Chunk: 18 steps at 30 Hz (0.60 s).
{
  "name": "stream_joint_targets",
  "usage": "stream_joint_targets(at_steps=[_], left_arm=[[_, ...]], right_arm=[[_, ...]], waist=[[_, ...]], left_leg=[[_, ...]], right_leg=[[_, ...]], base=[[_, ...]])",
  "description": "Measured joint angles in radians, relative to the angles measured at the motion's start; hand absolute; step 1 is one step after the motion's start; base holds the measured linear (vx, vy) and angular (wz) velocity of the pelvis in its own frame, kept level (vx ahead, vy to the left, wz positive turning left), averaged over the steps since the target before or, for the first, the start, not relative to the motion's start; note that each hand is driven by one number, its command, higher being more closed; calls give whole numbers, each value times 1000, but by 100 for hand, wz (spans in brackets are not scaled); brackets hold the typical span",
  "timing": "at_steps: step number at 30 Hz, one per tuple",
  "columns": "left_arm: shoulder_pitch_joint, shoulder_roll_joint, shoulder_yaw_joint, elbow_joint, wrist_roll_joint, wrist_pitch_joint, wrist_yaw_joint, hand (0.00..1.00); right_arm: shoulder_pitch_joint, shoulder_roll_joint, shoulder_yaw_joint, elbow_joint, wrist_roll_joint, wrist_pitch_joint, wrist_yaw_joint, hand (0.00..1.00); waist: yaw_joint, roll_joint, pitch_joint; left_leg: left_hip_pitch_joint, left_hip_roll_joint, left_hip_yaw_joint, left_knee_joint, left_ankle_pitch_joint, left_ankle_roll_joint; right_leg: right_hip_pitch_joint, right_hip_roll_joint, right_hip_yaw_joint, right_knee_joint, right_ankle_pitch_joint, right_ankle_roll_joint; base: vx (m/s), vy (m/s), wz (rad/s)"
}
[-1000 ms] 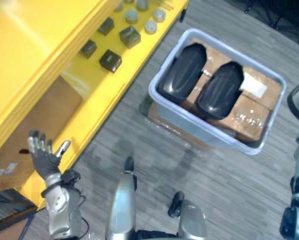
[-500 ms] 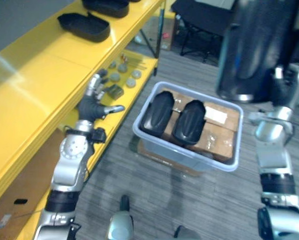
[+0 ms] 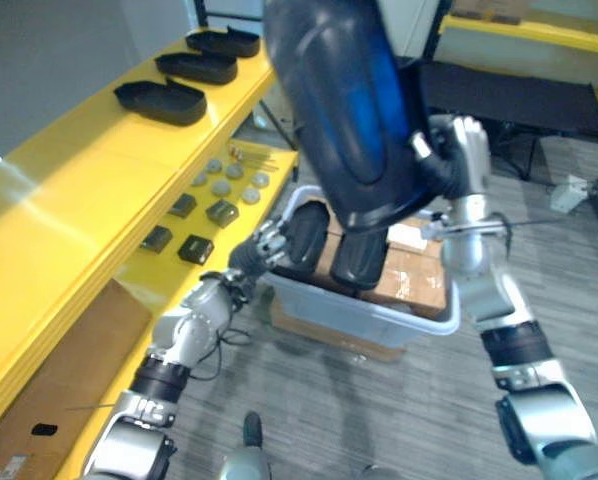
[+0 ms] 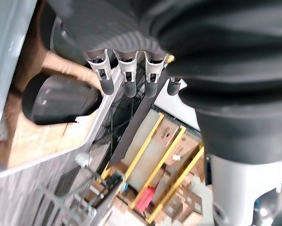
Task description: Walk over and take plastic housings, then place them on the shelf
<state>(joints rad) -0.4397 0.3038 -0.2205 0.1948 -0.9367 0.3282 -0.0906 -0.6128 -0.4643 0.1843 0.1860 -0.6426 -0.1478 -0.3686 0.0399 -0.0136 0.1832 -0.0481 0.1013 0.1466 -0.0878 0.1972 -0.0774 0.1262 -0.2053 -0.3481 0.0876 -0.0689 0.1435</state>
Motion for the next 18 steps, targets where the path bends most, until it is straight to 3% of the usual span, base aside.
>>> stream_joint_targets(at_steps=[12, 18], left_arm=[[21, -9, -37, 20, -40, -100, 42, 0], [36, -22, -36, 0, -41, -119, 39, 0]], right_arm=[[50, 0, 77, 70, -69, -30, 66, 100], [73, 1, 133, 110, -81, -44, 90, 100]], waist=[[2, -25, -19], [2, -29, -21]], left_leg=[[-3, 10, -1, 0, 18, -2], [-2, 11, -2, 0, 18, -3]], right_leg=[[12, 15, -3, -22, 27, 5], [14, 16, -2, -28, 32, 4]], base=[[-11, -5, 0], [-35, -18, 0]])
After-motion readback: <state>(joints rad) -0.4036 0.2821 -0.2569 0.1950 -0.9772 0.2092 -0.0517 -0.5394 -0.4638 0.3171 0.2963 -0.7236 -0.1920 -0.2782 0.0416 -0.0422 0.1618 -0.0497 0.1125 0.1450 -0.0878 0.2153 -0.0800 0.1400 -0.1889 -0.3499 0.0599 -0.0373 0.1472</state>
